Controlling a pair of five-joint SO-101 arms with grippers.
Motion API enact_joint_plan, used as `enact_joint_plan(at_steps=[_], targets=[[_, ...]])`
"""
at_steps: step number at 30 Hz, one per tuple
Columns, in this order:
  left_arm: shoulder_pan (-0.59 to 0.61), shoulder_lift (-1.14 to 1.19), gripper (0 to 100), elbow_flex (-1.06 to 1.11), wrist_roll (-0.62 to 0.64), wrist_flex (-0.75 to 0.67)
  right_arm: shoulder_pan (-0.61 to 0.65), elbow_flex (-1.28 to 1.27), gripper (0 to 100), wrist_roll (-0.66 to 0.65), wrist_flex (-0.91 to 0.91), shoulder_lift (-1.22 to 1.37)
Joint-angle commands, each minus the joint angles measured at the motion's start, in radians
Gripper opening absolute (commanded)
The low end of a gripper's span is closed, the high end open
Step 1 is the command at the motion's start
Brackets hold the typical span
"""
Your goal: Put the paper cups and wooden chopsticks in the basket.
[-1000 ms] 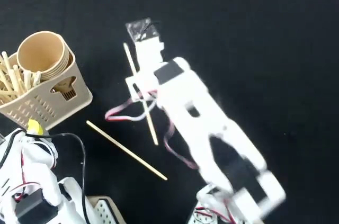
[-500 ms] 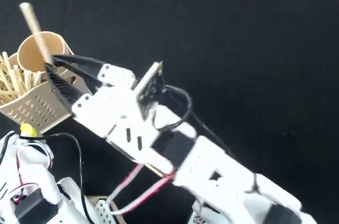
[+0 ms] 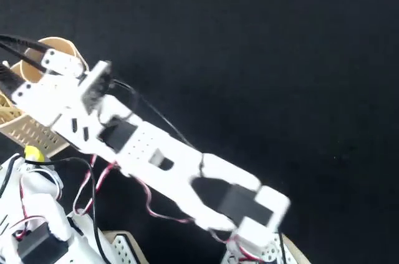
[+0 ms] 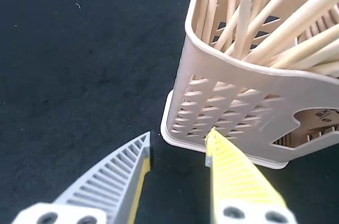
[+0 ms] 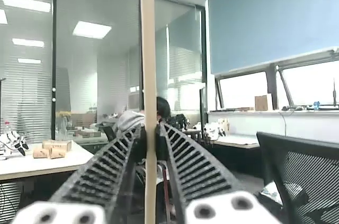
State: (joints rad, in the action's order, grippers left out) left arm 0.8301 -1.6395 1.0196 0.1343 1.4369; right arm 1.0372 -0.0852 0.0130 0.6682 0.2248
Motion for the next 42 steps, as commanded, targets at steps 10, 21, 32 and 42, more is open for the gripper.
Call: enact_joint_plan(at_steps=[10, 21, 32, 42], targets=[[0.007, -0.006, 17, -0.004, -0.011, 0.003, -0.009, -0.024, 1.4, -0.025, 0.015, 0.064], [0.007, -0.006, 18, -0.004, -0.009, 0.003, -0.025, 0.104, 21.5, 0.006, -0.428, 0.051], [0.007, -0.006, 18, -0.016, -0.015, 0.0, -0.028, 0.136, 12.4, 0.104, -0.919, -0.401], [-0.346, 0.038, 17, -0.302, -0.347, 0.21, -0.33, 0.134, 5.4, 0.167, -1.53, -0.832]])
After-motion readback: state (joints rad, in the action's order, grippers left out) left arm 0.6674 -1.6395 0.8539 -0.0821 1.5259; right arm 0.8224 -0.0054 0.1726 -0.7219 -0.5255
